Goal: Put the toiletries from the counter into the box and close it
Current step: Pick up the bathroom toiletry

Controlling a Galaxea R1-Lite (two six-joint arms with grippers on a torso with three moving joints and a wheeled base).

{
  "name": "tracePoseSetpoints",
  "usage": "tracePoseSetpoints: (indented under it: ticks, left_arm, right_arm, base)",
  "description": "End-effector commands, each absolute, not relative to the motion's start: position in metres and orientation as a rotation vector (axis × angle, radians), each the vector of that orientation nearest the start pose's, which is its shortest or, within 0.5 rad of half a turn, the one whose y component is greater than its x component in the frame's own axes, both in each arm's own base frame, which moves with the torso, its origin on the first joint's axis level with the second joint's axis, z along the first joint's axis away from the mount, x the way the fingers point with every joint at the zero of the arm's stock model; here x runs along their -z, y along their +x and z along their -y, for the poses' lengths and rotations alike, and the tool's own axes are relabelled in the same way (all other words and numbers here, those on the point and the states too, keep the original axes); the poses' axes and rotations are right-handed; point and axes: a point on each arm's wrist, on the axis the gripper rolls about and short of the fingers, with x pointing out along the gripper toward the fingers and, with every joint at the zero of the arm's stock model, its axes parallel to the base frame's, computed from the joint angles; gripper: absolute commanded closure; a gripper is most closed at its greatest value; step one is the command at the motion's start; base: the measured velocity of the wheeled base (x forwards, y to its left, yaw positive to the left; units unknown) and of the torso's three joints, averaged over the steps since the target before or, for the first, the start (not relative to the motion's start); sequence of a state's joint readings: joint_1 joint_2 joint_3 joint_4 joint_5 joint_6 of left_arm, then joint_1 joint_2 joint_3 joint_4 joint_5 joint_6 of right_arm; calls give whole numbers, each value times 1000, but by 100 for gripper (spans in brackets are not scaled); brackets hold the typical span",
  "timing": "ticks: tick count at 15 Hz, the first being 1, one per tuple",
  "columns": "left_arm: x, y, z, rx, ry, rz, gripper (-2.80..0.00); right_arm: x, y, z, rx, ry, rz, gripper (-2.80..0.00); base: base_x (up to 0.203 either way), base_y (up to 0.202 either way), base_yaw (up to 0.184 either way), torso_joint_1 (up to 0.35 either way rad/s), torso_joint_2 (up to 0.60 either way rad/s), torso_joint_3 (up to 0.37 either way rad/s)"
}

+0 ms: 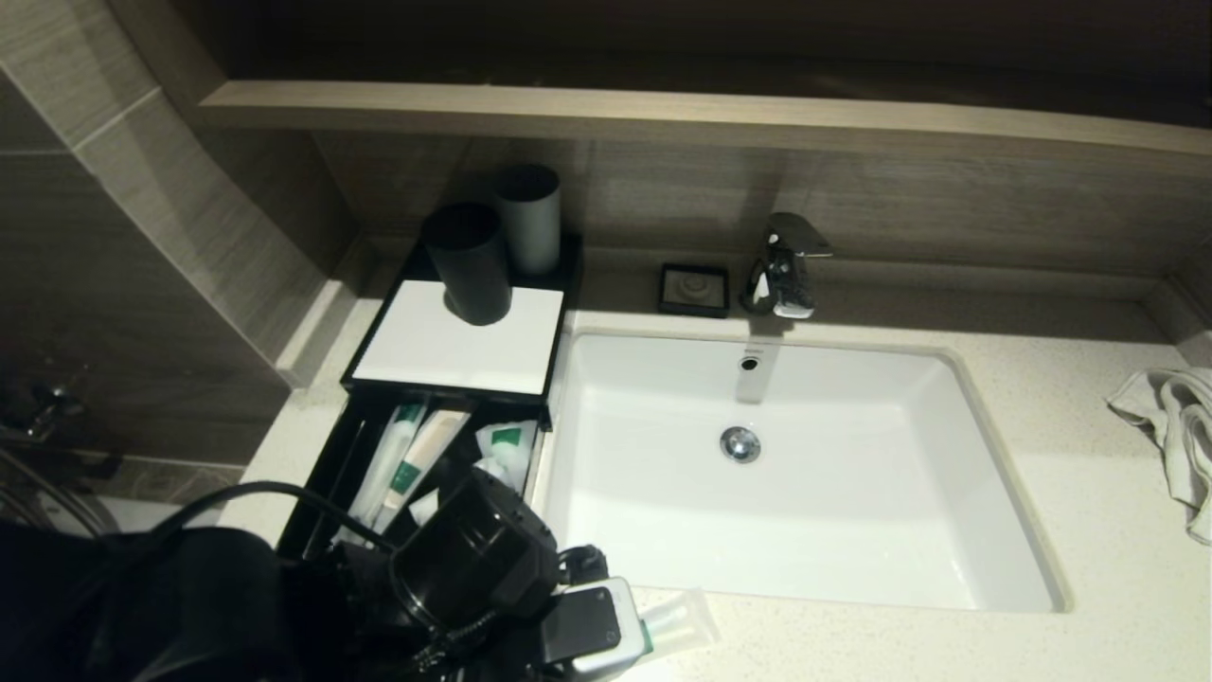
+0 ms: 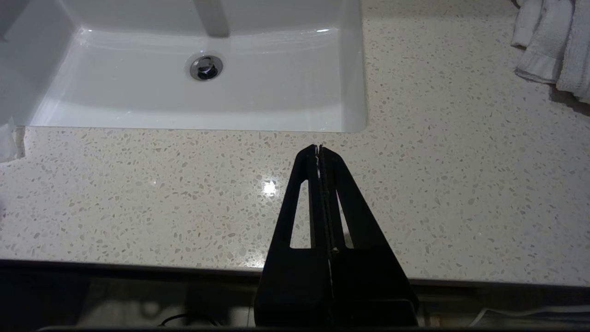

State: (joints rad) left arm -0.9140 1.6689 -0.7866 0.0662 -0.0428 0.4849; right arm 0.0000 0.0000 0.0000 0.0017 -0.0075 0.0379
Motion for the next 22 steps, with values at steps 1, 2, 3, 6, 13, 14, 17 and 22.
tracePoseSetpoints:
  ticks: [1,2,3,6,13,14,17,22]
  left_arm:
    - [-127,157,205,1094,841,-676,0]
    - [-127,157,205,1084,846,-676,0]
    - [-127,157,205,1083,848,-674,0]
    - [-126,157,205,1080,849,-674,0]
    - [-123,161,209,1074,839,-645,-280]
    - [-122,161,210,1071,837,-633,-280]
    - [-119,163,212,1068,840,-635,-280]
    - [-115,164,213,1039,884,-642,-280]
  right_arm:
    - [-75,-23,0,8,38,-1,0]
    - [-75,-23,0,8,38,-1,0]
    - [-75,-23,0,8,38,0,0]
    - [-75,-23,0,8,38,0,0]
    - [-75,-23,0,8,38,-1,0]
    - [-75,-23,0,8,38,0,0]
    - [-75,-23,0,8,38,0,0]
    - [-75,-23,0,8,38,-1,0]
  base:
    - [0,0,0,0,0,0]
    - [0,0,0,0,0,0]
    - [0,0,0,0,0,0]
    - [0,0,0,0,0,0]
    - [0,0,0,0,0,0]
    - [0,0,0,0,0,0]
    - [0,0,0,0,0,0]
    - [0,0,0,0,0,0]
